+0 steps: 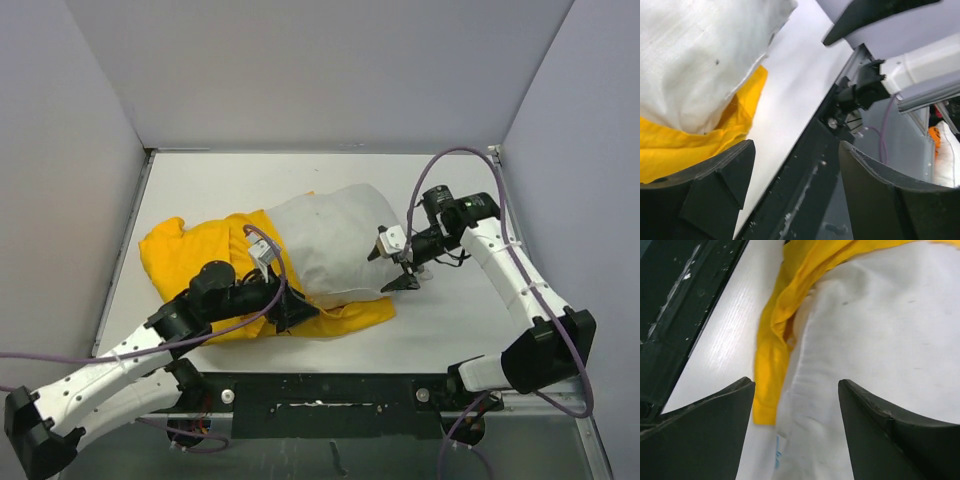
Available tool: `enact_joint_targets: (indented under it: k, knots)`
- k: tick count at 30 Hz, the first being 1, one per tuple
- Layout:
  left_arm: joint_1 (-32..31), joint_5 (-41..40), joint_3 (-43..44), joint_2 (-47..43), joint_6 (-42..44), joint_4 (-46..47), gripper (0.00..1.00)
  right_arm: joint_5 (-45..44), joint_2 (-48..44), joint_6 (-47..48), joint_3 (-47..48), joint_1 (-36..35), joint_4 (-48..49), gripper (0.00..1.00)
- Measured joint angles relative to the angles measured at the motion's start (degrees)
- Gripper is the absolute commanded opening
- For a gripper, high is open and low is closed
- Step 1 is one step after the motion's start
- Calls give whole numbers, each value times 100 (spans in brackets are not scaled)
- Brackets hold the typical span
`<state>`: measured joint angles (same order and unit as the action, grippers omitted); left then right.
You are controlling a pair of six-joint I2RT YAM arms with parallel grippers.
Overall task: Put the pillow into the pillowcase
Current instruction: Stuff the pillow into the pillowcase.
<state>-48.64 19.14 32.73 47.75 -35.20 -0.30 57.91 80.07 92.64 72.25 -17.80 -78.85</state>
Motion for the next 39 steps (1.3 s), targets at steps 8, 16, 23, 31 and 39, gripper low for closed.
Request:
enact_joint_targets:
  k: [8,16,23,31,39]
  knots:
    - [83,-278,1473,-756,-66,-2588,73,-507,-243,-2131,778,-304,1370,98]
    - [964,-1624,2590,431,186,-3943,73,-1609,1451,-3235,960,-951,3016,11]
    - [2612,-595,2406,2269,560,-2758,30,-1971,557,-4487,-868,-555,4712,0]
    - [2385,1034,4627,5405,651,-1071,29,-1729,-1152,-5171,-2262,275,5646,0]
    - [2124,960,4144,5038,1058,-66,68,-750,-1091,-4745,-2439,306,5324,0]
